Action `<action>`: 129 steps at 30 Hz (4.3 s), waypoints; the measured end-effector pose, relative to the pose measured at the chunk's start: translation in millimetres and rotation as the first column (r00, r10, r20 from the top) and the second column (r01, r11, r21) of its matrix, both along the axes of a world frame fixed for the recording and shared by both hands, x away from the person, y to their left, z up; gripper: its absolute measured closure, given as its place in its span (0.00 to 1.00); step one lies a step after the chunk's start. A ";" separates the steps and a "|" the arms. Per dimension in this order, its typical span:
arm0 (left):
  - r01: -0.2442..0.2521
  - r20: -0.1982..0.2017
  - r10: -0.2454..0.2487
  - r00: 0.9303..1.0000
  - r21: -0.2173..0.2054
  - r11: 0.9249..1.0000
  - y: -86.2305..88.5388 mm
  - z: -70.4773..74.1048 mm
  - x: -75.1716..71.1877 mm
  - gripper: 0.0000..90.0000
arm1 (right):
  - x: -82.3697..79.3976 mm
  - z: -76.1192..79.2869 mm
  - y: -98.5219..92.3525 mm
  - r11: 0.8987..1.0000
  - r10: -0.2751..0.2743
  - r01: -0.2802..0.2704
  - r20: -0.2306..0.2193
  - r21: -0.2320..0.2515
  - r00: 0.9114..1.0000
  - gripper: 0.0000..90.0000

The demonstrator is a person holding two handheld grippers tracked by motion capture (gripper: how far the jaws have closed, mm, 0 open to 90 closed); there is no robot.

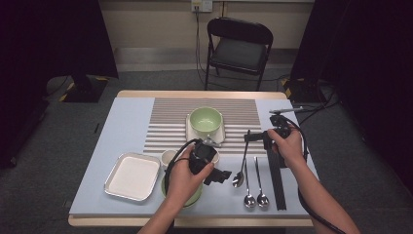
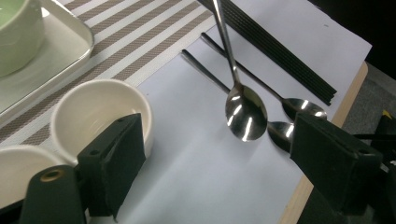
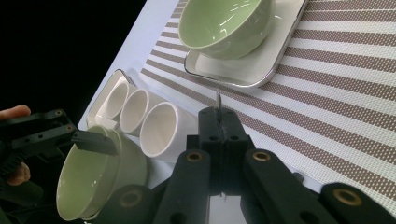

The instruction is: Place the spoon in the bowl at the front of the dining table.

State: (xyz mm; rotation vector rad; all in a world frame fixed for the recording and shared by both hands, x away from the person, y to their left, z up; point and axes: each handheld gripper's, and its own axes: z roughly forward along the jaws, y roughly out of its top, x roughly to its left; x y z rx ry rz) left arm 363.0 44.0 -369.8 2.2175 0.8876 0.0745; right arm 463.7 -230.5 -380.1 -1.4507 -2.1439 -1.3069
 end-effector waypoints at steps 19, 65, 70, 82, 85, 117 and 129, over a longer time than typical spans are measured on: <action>-0.038 -0.009 0.038 0.999 -0.033 0.999 26.4 -1.1 4.8 0.19 | 7.2 3.8 0.6 1.000 0.005 -0.005 -0.010 0.009 1.000 1.00; -0.126 0.006 0.126 0.992 0.009 0.992 92.7 -6.3 4.9 0.19 | 20.8 14.8 6.7 1.000 -0.012 0.012 -0.017 -0.001 1.000 1.00; -0.124 0.008 0.124 0.992 0.005 0.992 95.9 -7.0 4.4 0.19 | 22.0 16.3 6.8 1.000 -0.017 0.017 -0.015 -0.007 1.000 1.00; -0.122 0.006 0.122 0.993 0.002 0.993 100.4 -9.8 3.1 0.20 | 29.9 19.5 5.9 0.999 -0.051 0.051 -0.005 -0.005 0.999 1.00; -0.119 0.000 0.119 0.993 0.009 0.993 101.9 -10.2 2.4 0.20 | 31.3 20.7 5.2 0.998 -0.063 0.063 -0.002 -0.003 0.998 1.00; -0.126 -0.005 0.126 0.992 0.001 0.992 114.0 -18.8 -1.7 0.20 | 51.4 33.8 8.6 0.995 -0.100 0.100 0.015 0.015 0.995 1.00; -0.132 -0.004 0.132 0.991 -0.010 0.991 121.6 -18.9 -2.8 0.20 | 59.8 39.4 15.9 0.995 -0.098 0.097 0.025 0.022 0.995 1.00</action>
